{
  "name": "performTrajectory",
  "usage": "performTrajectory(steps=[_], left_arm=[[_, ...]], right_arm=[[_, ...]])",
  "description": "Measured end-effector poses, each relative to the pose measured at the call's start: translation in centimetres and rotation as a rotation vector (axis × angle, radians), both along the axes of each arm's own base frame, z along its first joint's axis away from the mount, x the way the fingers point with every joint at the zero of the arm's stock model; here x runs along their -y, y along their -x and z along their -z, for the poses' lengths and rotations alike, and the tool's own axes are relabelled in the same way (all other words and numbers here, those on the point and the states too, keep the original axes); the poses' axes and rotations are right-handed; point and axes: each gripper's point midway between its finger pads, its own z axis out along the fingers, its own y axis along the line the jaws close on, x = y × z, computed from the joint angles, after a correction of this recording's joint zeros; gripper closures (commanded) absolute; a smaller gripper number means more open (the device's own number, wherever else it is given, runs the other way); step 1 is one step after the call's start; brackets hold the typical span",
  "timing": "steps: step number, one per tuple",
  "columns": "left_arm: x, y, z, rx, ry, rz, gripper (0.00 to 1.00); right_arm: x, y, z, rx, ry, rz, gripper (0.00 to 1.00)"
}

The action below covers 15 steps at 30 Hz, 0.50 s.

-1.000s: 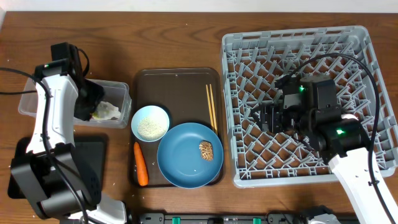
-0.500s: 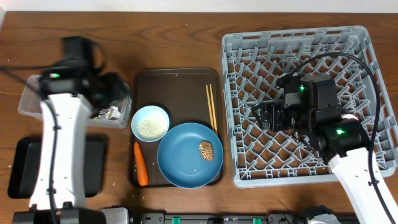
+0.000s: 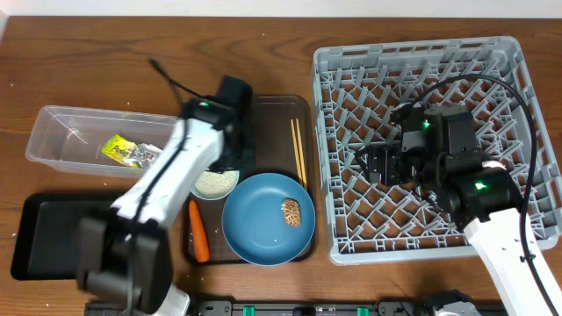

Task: Sort waste into correct bins and load items into the dishwasher rack
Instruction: 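Open the left gripper to drop the wrapper into the clear bin, then grasp the rim of the light-blue rice bowl with the left gripper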

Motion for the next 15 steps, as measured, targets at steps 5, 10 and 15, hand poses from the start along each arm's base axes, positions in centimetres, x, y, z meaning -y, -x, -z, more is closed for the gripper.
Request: performTrajectory(steps=[5, 10, 15], left_arm=[[1.1, 0.3, 3.2, -0.066, -0.035, 0.039, 0.66], [-0.2, 0.0, 4.7, -0.079, -0.126, 0.018, 0.66], [-0.9, -1.0, 4.7, -0.033, -0.171, 0.007, 0.67]], right_arm=[[0.0, -0.1, 0.0, 0.003, -0.001, 0.000, 0.19], [0.0, -0.1, -0.1, 0.004, -0.001, 0.000, 0.19], [0.0, -0.2, -0.1, 0.008, -0.001, 0.000, 0.18]])
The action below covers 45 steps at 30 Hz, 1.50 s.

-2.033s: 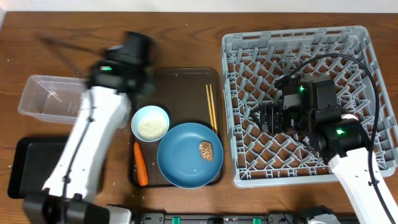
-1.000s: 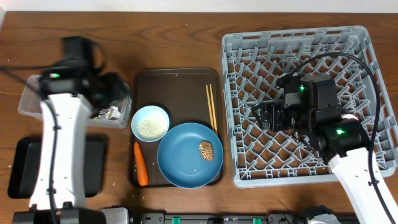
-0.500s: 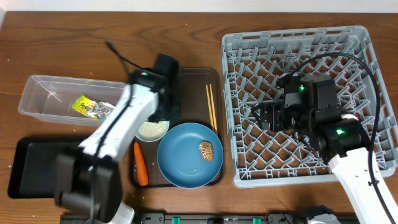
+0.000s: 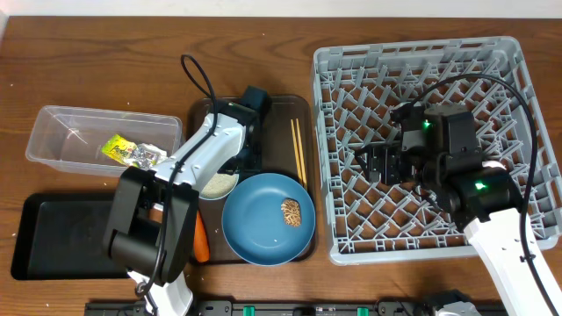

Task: Sort waste into correct bins and load items into the dishwasher rack
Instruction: 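Grasp the rim of the light-blue rice bowl with the left gripper, then tip the bowl over the black tray to pour out the rice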

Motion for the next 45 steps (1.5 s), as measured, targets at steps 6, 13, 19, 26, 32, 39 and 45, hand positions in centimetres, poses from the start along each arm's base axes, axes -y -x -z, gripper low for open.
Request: performTrajectory(steps=[6, 13, 19, 26, 32, 39, 45], left_arm=[[-0.4, 0.0, 1.5, 0.030, -0.013, -0.005, 0.81], [-0.9, 1.0, 2.1, -0.002, -0.031, -0.008, 0.94], [-1.6, 3.3, 0.3, -0.096, -0.062, -0.013, 0.94], [-1.4, 2.5, -8.5, 0.144, 0.040, -0.035, 0.94], [-3.8, 3.8, -15.2, 0.329, 0.125, -0.144, 0.94], [-10.0, 5.4, -18.4, 0.398, 0.266, -0.377, 0.94], [-15.0, 8.1, -18.8, 0.390, 0.440, -0.576, 0.94]], right_arm=[[0.0, 0.0, 0.0, 0.000, 0.000, 0.000, 0.18], [0.0, 0.2, 0.1, -0.009, 0.003, 0.000, 0.17], [0.1, 0.2, 0.1, -0.009, 0.004, 0.001, 0.15], [0.1, 0.1, 0.1, -0.003, 0.003, 0.002, 0.14], [0.1, 0.1, 0.1, -0.004, 0.004, 0.002, 0.14], [0.1, 0.0, 0.1, -0.003, 0.003, 0.002, 0.14], [0.0, -0.2, -0.1, 0.008, 0.001, 0.002, 0.14]])
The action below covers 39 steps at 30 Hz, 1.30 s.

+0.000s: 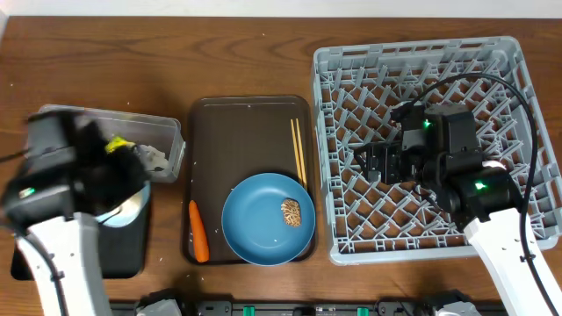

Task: Sort waste into correct bins and load items into the dishwasher rack
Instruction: 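Tip the bowl over the black tray to pour out the rice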

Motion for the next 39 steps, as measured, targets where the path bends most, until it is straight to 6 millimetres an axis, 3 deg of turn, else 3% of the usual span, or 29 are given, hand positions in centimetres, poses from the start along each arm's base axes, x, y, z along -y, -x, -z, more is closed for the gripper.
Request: performTrajectory(steps=[8, 18, 26, 32, 39], left_arm=[[-6.1, 1.2, 1.6, 0.216, 0.264, -0.241, 0.94], [-10.8, 2.8, 6.9, 0.520, 0.357, -0.400, 0.94], [-12.5, 4.6, 4.0, 0.860, 0.411, -0.408, 0.94], [-12.7, 5.3, 3.1, 0.930, 0.392, -0.393, 0.94], [-11.9, 5.3, 3.7, 0.945, 0.406, -0.383, 0.94]], right_arm=[[0.0, -0.2, -0.1, 0.009, -0.003, 0.000, 0.13], [0.0, -0.2, -0.1, 0.010, -0.002, 0.000, 0.13], [0.0, -0.2, -0.2, 0.011, -0.002, 0.001, 0.09], [-0.1, -0.7, -0.6, 0.035, -0.009, 0.002, 0.09], [-0.2, -0.8, -0.7, 0.036, -0.020, 0.016, 0.10]])
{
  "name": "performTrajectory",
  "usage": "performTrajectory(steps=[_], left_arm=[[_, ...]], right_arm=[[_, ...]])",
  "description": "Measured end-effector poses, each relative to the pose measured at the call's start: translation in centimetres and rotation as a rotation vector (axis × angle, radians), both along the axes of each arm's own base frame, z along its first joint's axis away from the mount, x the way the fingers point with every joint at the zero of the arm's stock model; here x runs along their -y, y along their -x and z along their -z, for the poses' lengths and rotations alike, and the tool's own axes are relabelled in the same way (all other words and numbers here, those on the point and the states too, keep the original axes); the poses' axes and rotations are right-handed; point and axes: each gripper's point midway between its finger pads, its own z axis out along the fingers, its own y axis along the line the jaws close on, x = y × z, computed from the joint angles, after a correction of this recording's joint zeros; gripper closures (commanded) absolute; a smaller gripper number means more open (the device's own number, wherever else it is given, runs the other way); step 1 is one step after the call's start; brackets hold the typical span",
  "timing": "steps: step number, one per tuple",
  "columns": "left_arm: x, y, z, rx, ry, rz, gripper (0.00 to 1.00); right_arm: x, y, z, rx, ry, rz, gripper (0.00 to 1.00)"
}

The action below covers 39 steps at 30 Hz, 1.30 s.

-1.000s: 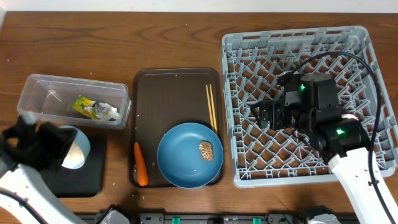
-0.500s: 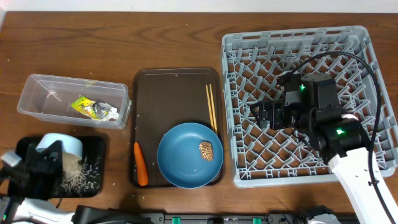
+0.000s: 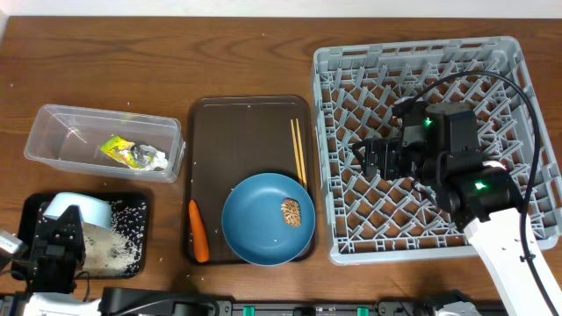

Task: Sort waste into correct bins and load items into the dishwasher rack
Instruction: 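Tip the bowl over the black tray to pour out the rice, then carry the empty bowl right over the grey rack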

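Note:
At the front left, a pale bowl (image 3: 79,211) lies tipped over the black bin (image 3: 31,211), with my left gripper (image 3: 63,235) shut on its rim. White rice (image 3: 123,233) is scattered in the bin beside the bowl. The brown tray (image 3: 246,132) holds a blue plate (image 3: 263,224) with a brown food piece (image 3: 291,212) on it, a pair of chopsticks (image 3: 299,151) and a carrot (image 3: 198,232). My right gripper (image 3: 367,161) hovers open and empty over the grey dishwasher rack (image 3: 518,105).
A clear plastic bin (image 3: 61,132) with wrappers (image 3: 132,154) in it stands behind the black bin. The rack fills the right half of the table. Bare wood runs along the back edge.
My left arm has drawn back to the front left corner. The bowl is now tipped low in the black bin, and rice lies spread there. My right gripper shifted slightly left.
My left gripper was at the rice bowl on the brown tray at the two oldest moments. Then the bowl was off the tray, held over the black bin. Now its rice lies in that bin. My right arm stayed over the rack.

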Motion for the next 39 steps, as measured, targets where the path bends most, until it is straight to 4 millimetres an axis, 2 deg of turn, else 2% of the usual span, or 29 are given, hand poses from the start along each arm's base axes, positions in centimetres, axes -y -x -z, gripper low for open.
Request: performTrajectory(steps=[3, 10, 16, 21, 27, 30, 34, 37, 39], left_arm=[[0.2, 0.0, 0.0, 0.001, 0.011, 0.001, 0.94], [1.7, 0.1, 0.4, -0.008, 0.156, 0.004, 0.94], [1.4, 0.4, 1.8, -0.083, 0.122, -0.019, 0.94], [0.9, 0.4, 1.6, -0.072, 0.037, -0.018, 0.94], [1.1, 0.3, 1.6, -0.071, 0.042, -0.008, 0.94], [1.8, -0.2, 1.0, -0.039, 0.036, 0.025, 0.94], [4.0, -1.7, -0.2, -0.015, -0.006, 0.140, 0.94], [6.5, -3.6, -2.6, 0.013, -0.120, 0.289, 0.94], [8.3, -5.1, -5.1, 0.062, -0.244, 0.406, 0.94]], right_arm=[[0.0, 0.0, 0.0, -0.002, -0.002, 0.002, 0.10], [0.0, 0.0, 0.0, -0.003, -0.003, 0.004, 0.10], [0.0, 0.0, 0.0, -0.003, -0.003, 0.004, 0.10], [0.0, 0.0, 0.0, -0.002, -0.003, 0.004, 0.10], [0.0, -0.1, -0.1, 0.001, -0.004, 0.004, 0.10], [0.0, -0.1, -0.1, 0.003, -0.004, 0.004, 0.10], [0.0, -0.1, -0.1, 0.003, -0.005, 0.005, 0.10], [0.0, -0.1, -0.1, 0.004, -0.005, 0.005, 0.11], [0.0, -0.1, -0.1, 0.004, -0.007, 0.007, 0.11]])
